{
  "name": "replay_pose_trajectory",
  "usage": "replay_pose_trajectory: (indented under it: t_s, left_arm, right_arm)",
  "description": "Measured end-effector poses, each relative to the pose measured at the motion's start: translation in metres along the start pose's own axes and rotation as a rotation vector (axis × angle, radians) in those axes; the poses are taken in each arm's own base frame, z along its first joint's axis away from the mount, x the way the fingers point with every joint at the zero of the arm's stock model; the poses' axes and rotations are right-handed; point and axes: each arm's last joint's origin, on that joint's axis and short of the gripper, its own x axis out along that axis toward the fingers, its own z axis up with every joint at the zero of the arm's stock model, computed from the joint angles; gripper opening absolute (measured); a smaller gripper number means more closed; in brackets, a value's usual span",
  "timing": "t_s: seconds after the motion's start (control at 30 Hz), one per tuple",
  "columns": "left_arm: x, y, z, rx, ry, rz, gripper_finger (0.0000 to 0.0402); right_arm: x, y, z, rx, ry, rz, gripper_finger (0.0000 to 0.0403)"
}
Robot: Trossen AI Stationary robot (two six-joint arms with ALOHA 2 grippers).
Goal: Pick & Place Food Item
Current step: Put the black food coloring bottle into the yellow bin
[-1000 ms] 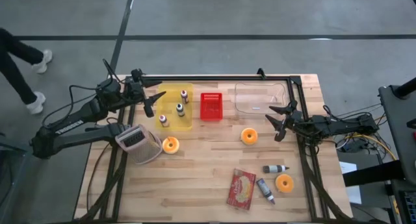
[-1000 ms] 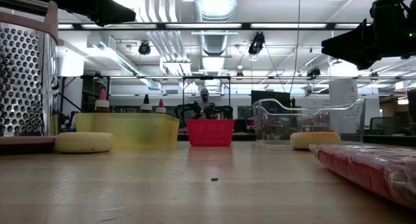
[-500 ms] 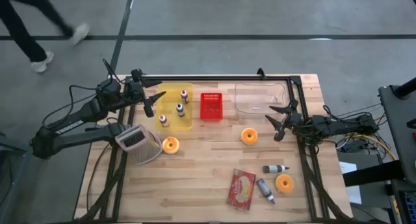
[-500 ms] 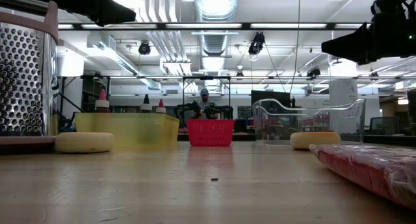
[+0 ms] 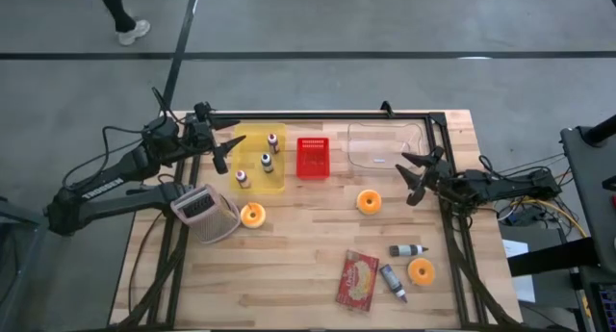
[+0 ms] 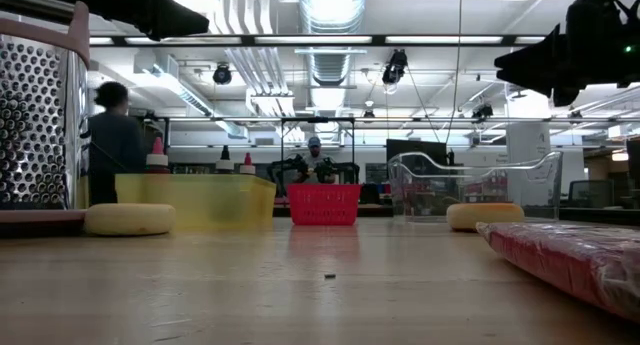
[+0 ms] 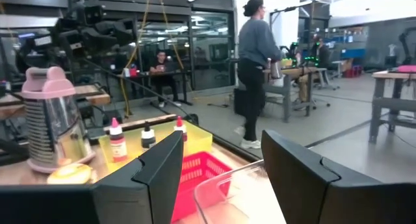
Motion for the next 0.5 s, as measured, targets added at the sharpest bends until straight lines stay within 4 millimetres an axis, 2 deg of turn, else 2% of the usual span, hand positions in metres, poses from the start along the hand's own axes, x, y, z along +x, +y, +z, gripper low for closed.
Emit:
replay_pose_trajectory:
  t_s: [0.3,0.5]
  left_arm:
    - [0.0,0.0,0.0,0.0,0.0,0.0,0.0207]
    - [0.0,0.0,0.0,0.0,0.0,0.0,0.0207]
  right_arm:
    - [0.002,0.002,0.0,0.024,0.004,0.007,0.0203]
    - [0.009,0.008,0.028,0.006,0.015,0.022,0.0203]
